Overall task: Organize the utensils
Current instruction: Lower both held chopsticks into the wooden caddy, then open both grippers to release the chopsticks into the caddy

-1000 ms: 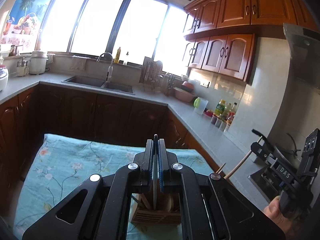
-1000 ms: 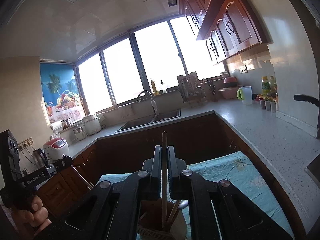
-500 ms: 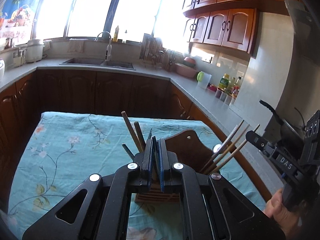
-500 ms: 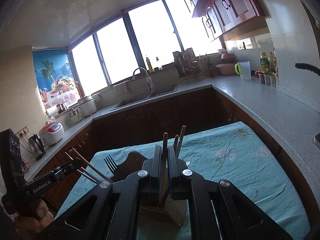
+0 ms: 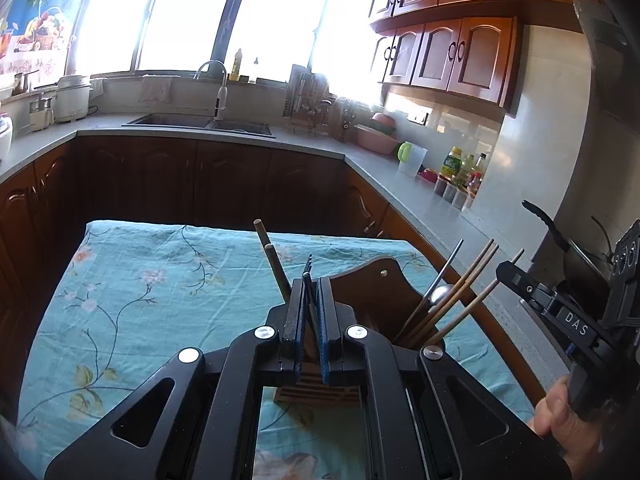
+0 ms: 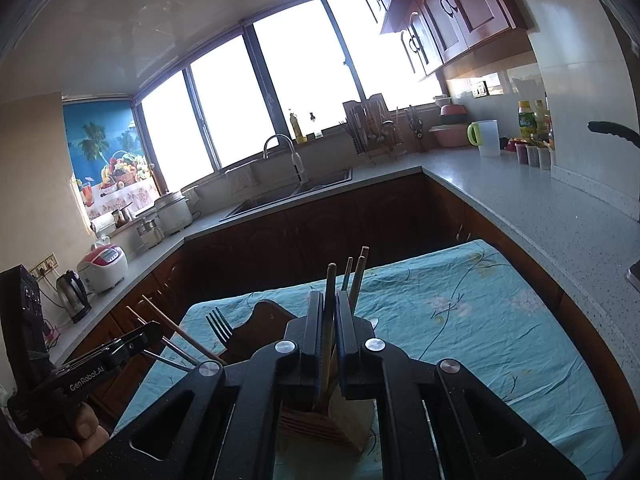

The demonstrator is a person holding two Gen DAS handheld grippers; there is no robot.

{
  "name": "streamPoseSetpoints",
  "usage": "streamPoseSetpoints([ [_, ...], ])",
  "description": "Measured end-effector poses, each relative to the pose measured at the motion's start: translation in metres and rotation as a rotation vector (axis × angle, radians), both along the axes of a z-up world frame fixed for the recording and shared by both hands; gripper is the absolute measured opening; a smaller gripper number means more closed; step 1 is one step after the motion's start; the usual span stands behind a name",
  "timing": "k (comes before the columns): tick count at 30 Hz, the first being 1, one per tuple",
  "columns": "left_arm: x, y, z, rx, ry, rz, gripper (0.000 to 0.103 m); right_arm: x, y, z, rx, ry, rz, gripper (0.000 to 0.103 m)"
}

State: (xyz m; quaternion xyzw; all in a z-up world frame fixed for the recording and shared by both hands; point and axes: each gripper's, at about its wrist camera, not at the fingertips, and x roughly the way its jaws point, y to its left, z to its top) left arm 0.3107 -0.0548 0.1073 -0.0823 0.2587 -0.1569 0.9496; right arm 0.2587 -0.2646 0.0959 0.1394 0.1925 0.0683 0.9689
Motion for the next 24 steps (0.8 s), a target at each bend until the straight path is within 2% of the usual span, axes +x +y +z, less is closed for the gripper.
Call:
streamPoseSetpoints([
  [7, 0.000, 0.000, 0.001, 0.005, 0.009, 0.001, 0.005, -0.001, 0.001, -0.001, -0.002, 0.003, -0.001, 0.006],
  [10, -0.001, 0.000, 0.001, 0.003, 0.017, 0.001, 0.005, -0.001, 0.000, -0.003, -0.001, 0.013, 0.001, 0.010],
  [15, -0.006, 0.001, 0.001, 0.003, 0.028, -0.004, 0.007, -0.003, -0.003, -0.005, 0.007, 0.012, -0.001, 0.011],
  [17, -0.011, 0.002, 0.003, 0.000, 0.025, -0.002, 0.013, -0.006, -0.004, -0.004, 0.013, 0.009, -0.001, 0.012],
  [18, -0.014, 0.002, 0.004, -0.002, 0.022, -0.001, 0.017, -0.008, -0.003, -0.003, 0.015, 0.005, -0.003, 0.016],
  [20, -0.021, 0.004, 0.007, -0.011, 0.013, -0.003, 0.021, -0.012, -0.005, -0.001, 0.023, -0.005, -0.005, 0.030],
  [22, -0.028, 0.004, 0.009, -0.010, 0.004, -0.003, 0.025, -0.019, -0.006, 0.001, 0.028, -0.019, -0.004, 0.034],
  [24, -0.036, 0.007, 0.010, -0.011, -0.002, 0.005, 0.034, -0.025, -0.006, 0.004, 0.029, -0.028, -0.008, 0.036],
])
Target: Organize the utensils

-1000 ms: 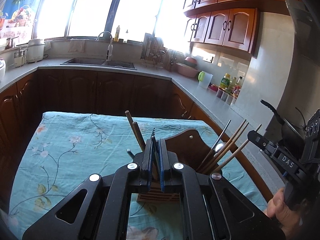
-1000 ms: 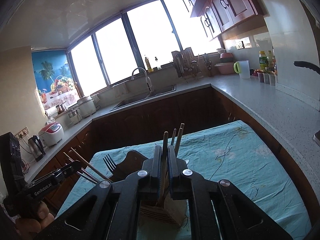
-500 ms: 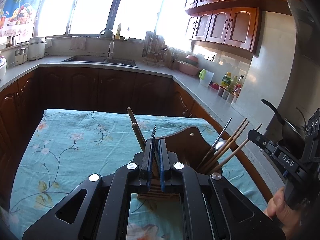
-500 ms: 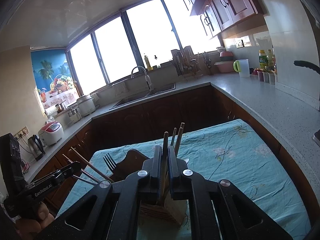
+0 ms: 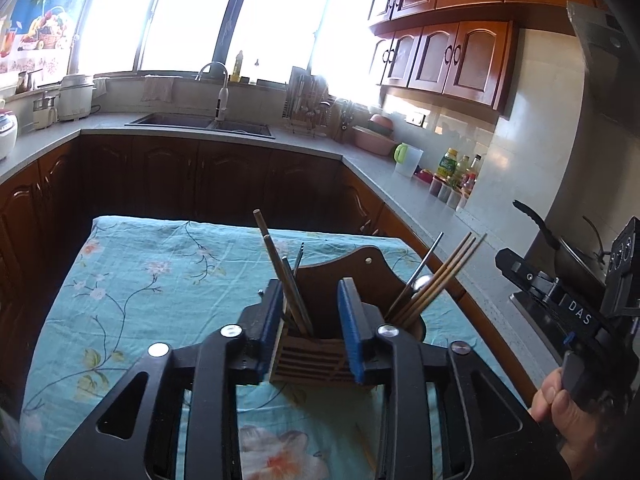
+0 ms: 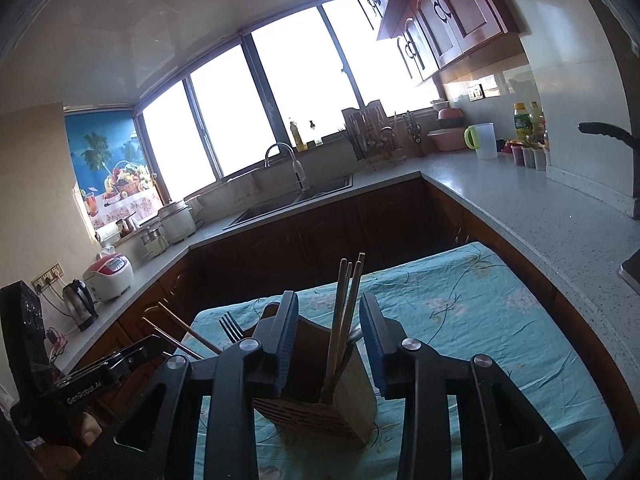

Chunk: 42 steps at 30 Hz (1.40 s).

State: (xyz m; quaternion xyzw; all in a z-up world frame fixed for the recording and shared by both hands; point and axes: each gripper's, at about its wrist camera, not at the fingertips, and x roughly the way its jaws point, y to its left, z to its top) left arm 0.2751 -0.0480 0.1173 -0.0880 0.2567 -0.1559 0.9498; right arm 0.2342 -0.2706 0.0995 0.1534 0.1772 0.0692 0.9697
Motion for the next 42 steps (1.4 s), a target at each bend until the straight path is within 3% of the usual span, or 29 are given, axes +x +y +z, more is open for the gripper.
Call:
streamPoseSetpoints([
  [2, -0.008, 0.003, -0.002, 0.000, -0.003, 0.009, 0.039, -0.006, -0.001, 0.001, 0.006, -0.007, 0.002, 0.049],
  [6, -0.022, 0.015, -0.012, 0.003, 0.009, 0.043, 0.052, -0.019, -0.004, -0.004, 0.017, -0.014, -0.005, 0.065],
  [10, -0.032, 0.029, -0.028, -0.017, 0.054, 0.069, 0.055, -0.030, -0.008, -0.016, 0.042, 0.008, -0.002, 0.080],
  [17, -0.055, 0.043, -0.049, -0.030, 0.097, 0.113, 0.065, -0.050, -0.009, -0.037, 0.067, 0.042, 0.007, 0.087],
  [32, -0.122, 0.057, -0.087, -0.048, 0.161, 0.115, 0.066, -0.116, -0.001, -0.080, 0.070, 0.116, 0.023, 0.088],
  [42, -0.172, 0.060, -0.102, -0.016, 0.151, 0.133, 0.069, -0.162, 0.010, -0.084, 0.045, 0.067, 0.033, 0.092],
])
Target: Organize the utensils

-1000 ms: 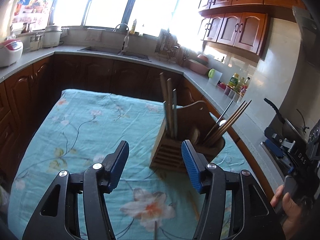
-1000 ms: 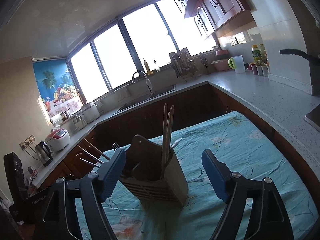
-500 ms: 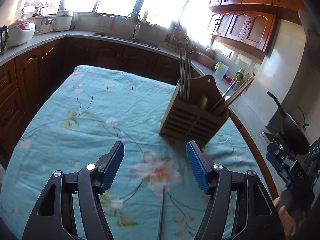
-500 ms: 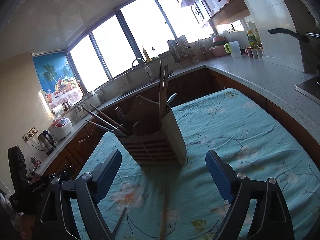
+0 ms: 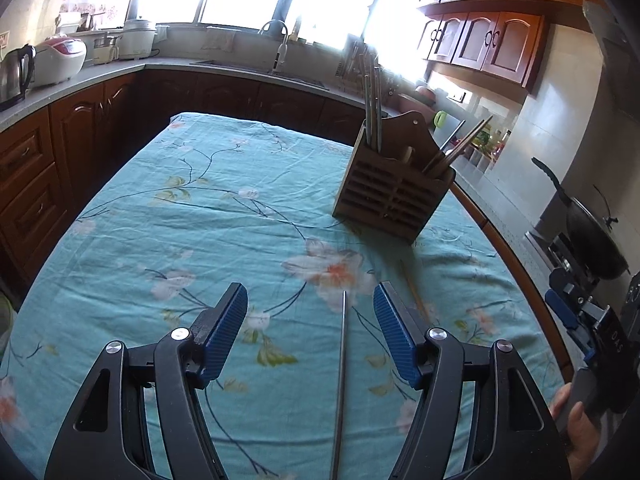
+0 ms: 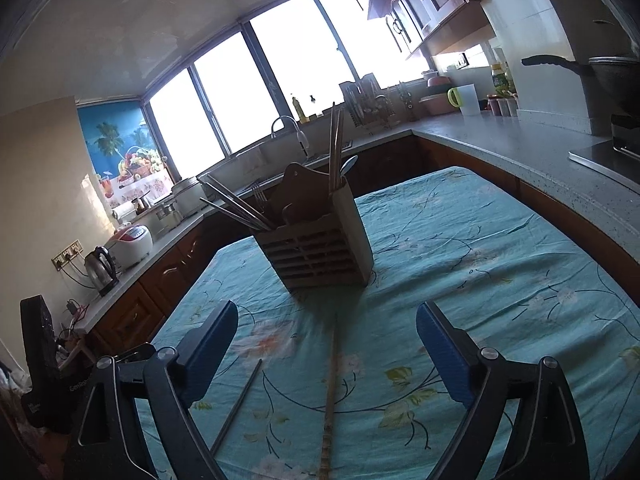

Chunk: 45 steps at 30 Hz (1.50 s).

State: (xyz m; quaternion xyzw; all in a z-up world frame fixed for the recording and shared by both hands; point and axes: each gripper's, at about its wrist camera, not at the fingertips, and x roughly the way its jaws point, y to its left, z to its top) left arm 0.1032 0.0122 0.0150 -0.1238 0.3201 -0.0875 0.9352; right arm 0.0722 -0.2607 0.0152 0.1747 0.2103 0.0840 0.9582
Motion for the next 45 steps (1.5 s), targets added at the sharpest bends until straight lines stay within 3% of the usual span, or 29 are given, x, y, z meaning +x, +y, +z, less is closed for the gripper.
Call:
streamPoseSetpoints([
  [7, -0.024, -0.001, 0.012, 0.010, -0.062, -0.001, 0.074, -0.029, 0.008, 0.013, -0.079, -0.091, -0.002, 0.096],
  [10, -0.033, 0.000, 0.028, 0.009, -0.125, 0.013, 0.087, -0.038, 0.012, 0.034, -0.128, -0.152, 0.016, 0.102],
  [12, -0.043, 0.002, 0.036, 0.012, -0.186, 0.042, 0.102, -0.046, 0.013, 0.048, -0.148, -0.199, 0.024, 0.103],
  [13, -0.048, 0.002, 0.038, 0.017, -0.217, 0.055, 0.103, -0.051, 0.014, 0.052, -0.160, -0.223, 0.015, 0.103],
  [18, -0.061, -0.008, 0.029, 0.103, -0.282, 0.091, 0.103, -0.072, 0.016, 0.042, -0.219, -0.326, -0.053, 0.103],
  [26, -0.070, -0.024, -0.008, 0.189, -0.284, 0.098, 0.103, -0.072, 0.014, -0.004, -0.226, -0.283, -0.090, 0.103],
  [37, -0.077, -0.034, -0.020, 0.265, -0.295, 0.125, 0.103, -0.083, 0.011, -0.018, -0.218, -0.288, -0.122, 0.103],
  [45, -0.084, -0.032, -0.027, 0.277, -0.297, 0.152, 0.103, -0.089, 0.012, -0.026, -0.223, -0.296, -0.116, 0.103],
])
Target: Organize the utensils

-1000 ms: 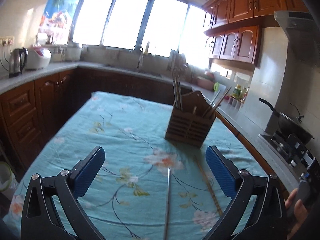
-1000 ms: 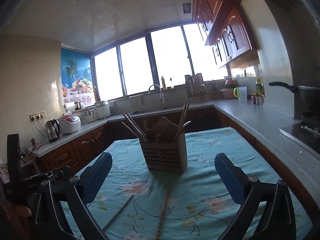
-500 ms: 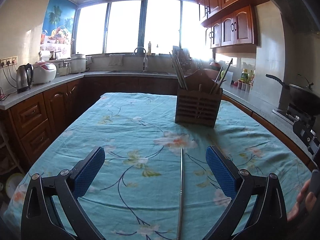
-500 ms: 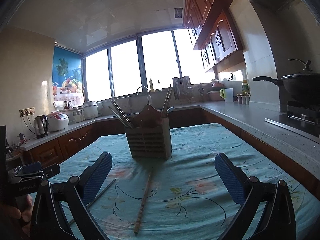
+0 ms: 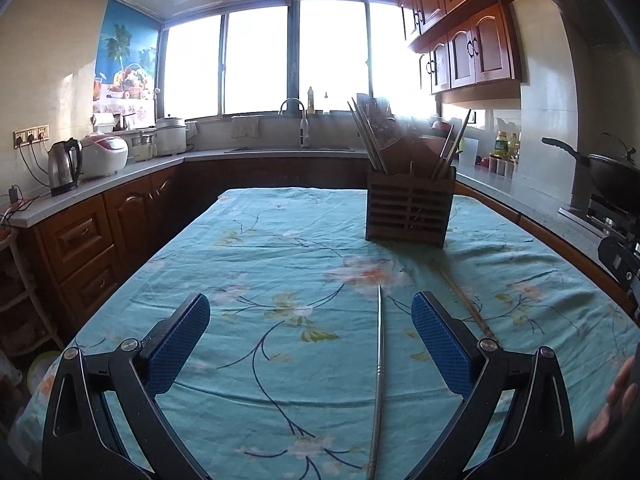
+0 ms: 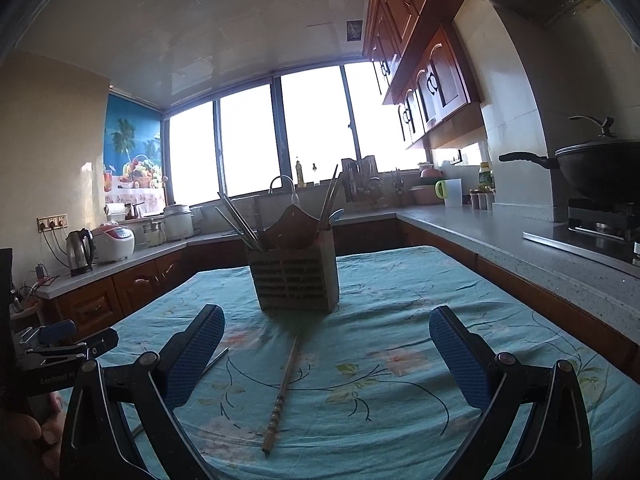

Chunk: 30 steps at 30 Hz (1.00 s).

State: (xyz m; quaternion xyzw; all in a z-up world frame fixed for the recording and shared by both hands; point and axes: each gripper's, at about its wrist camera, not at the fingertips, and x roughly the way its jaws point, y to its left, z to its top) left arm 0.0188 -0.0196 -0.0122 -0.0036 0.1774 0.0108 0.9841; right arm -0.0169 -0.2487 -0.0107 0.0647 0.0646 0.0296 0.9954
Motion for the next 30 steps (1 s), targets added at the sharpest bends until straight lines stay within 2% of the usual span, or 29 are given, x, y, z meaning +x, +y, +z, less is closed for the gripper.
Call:
streamPoseSetpoints([
  [21, -0.001, 0.010, 0.000, -0.018, -0.004, 0.038, 0.103, -0.004, 0.006, 0.001, -0.015, -0.014, -0.001, 0.103],
  [30, -0.004, 0.006, 0.003, 0.008, -0.031, 0.039, 0.103, -0.004, 0.006, 0.000, -0.011, -0.015, -0.005, 0.103],
])
